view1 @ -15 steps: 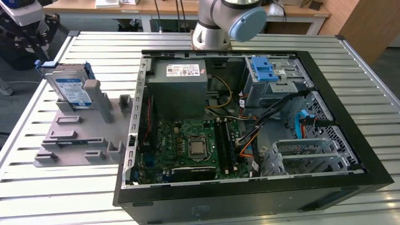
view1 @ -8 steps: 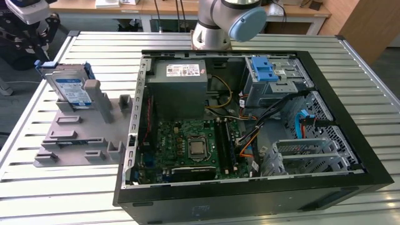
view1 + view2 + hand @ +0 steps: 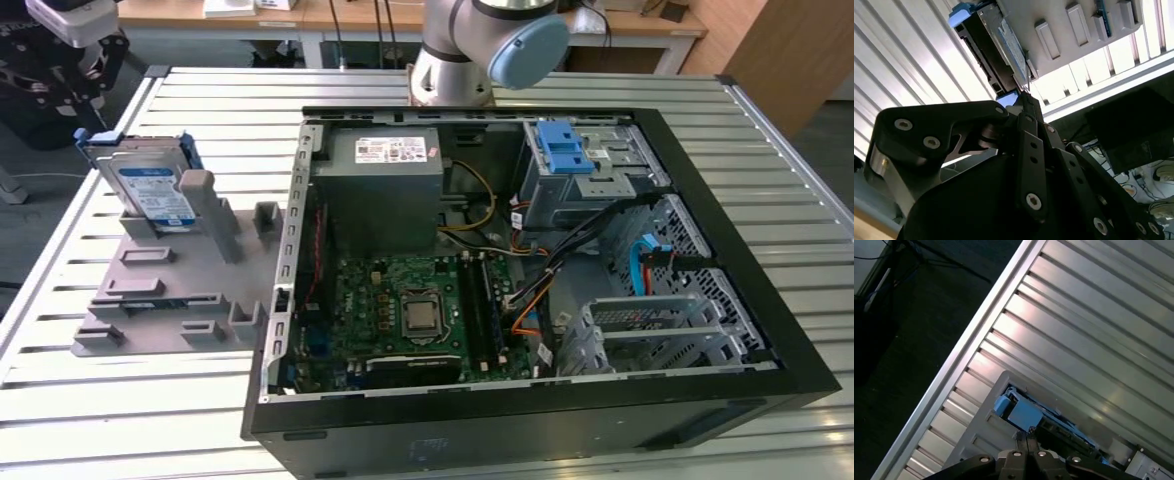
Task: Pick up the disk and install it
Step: 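Pick up the disk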
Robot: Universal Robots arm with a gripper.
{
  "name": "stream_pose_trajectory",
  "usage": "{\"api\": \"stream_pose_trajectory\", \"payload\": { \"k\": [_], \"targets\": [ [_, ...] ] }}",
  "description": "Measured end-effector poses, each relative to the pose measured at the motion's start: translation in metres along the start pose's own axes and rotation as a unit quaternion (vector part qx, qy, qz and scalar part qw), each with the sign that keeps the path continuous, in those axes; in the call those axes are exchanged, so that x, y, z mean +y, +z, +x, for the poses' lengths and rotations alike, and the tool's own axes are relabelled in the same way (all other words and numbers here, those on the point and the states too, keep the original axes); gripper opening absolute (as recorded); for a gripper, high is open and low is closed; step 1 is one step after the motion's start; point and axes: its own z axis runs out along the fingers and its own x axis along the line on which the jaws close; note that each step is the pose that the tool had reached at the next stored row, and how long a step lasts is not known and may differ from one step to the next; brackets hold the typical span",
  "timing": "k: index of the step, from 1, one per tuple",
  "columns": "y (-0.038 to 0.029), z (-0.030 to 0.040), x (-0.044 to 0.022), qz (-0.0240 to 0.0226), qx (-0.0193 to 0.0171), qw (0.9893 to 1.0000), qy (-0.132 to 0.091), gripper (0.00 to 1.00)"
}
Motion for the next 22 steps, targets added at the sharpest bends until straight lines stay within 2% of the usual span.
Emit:
{"api": "stream_pose_trajectory", "payload": {
  "k": [5, 8, 12, 14, 17, 22],
  "targets": [
    [0.0004, 0.0000, 0.0001, -0.0005, -0.0039, 0.9995, -0.032, 0.11],
    [0.0007, -0.0001, 0.0001, -0.0034, -0.0062, 0.9988, -0.048, 0.11],
    [0.0013, 0.0000, 0.0000, -0.0038, -0.0050, 0.9966, -0.082, 0.11],
    [0.0016, 0.0000, -0.0001, -0.0037, -0.0042, 0.9949, -0.100, 0.11],
    [0.0022, 0.0000, -0.0001, -0.0036, -0.0029, 0.9918, -0.128, 0.11],
    [0.0037, -0.0001, -0.0001, -0.0034, -0.0009, 0.9846, -0.175, 0.11]
  ]
}}
